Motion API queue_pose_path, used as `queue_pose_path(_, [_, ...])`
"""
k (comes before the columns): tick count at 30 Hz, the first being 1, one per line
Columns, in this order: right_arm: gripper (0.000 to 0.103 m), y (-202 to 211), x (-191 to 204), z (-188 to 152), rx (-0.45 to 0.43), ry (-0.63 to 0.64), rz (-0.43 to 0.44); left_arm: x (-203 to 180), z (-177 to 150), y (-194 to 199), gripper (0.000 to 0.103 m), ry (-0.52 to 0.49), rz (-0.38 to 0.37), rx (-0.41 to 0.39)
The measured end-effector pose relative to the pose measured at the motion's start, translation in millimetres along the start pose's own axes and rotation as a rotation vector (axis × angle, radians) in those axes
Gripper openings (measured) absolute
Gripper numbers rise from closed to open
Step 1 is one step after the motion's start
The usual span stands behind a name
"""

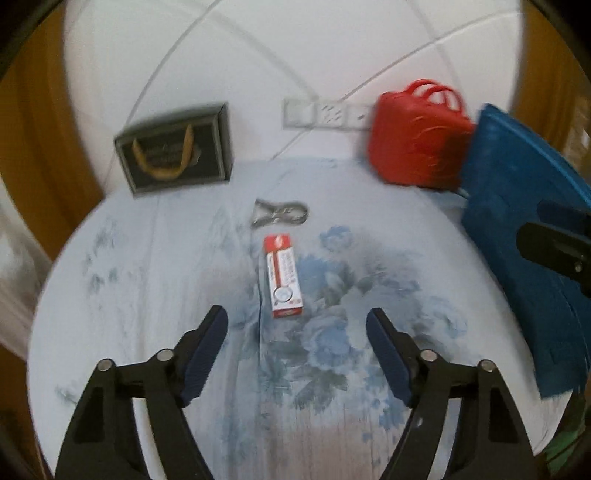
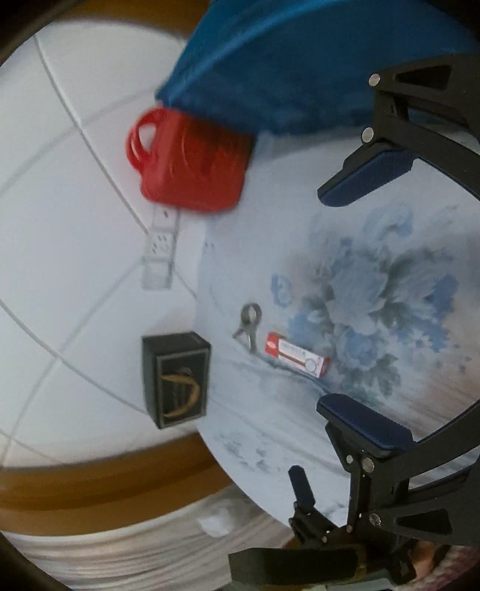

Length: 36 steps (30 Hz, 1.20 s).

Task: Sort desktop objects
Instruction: 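Withdraw both tools from the crate back over the table, then grasp the red-white ointment box with the left tool while the right tool grasps the metal clip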

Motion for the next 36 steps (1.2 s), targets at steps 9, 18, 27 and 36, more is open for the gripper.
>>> queue_pose_path(9, [0.103, -134, -13, 14, 0.116, 0.174, 0.122, 10, -1, -129, 0.064, 0.183, 0.079, 0.104])
queue_pose_path(18, [0.103, -269, -19, 36, 0.175, 0.229, 0.207, 31, 13, -221, 0.042, 0.239, 0.224, 0.153])
queue_pose_path(27, [0.103, -361, 5, 60, 0.17, 0.27, 0.253, 80, 55, -246, 0.042, 0.27, 0.285, 0.078])
queue_pose_path(36, [0.084, -394, 24, 66, 0.175, 0.308, 0.239, 87, 73, -261, 0.041, 0.271, 0.27, 0.056])
Point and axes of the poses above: each gripper's, at about its wrist camera, not at the fingertips, and y roughly against the way its jaws point, x to its left, z to its top, the point moved 7 cm from there along -y, roughly the way its jaws point, and after that the axes turned 3 degrees about y, right-handed, at the moved point
